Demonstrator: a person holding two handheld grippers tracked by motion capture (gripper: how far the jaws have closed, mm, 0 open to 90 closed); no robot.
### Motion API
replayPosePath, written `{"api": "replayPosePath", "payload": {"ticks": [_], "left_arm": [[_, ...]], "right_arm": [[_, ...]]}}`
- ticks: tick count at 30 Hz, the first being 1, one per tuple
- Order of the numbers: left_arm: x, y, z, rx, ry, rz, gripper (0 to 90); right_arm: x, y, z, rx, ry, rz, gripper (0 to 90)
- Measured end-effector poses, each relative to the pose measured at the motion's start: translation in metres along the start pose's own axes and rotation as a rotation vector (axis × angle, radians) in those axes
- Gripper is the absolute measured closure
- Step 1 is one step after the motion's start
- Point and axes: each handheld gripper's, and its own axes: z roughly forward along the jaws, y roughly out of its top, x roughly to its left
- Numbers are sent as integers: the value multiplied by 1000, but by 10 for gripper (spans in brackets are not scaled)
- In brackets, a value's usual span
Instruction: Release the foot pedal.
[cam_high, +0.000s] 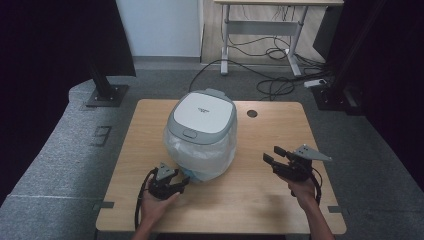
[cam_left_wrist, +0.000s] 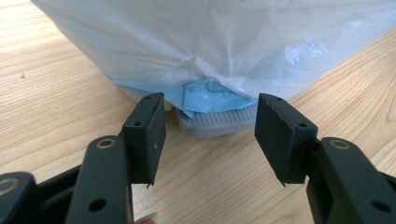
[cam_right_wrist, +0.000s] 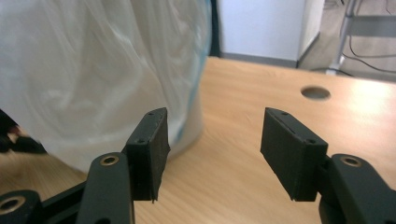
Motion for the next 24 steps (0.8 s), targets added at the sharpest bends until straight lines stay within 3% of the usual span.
{"api": "replayPosePath", "payload": {"ticks": [13,24], "left_arm": [[4,-1,0,8,5,-8,435],[5,-2,0,12,8,-10,435]], "right_arm": [[-20,-47,-1,110,-58,13,403],[-21,-50,0,122,-74,5,393]]}}
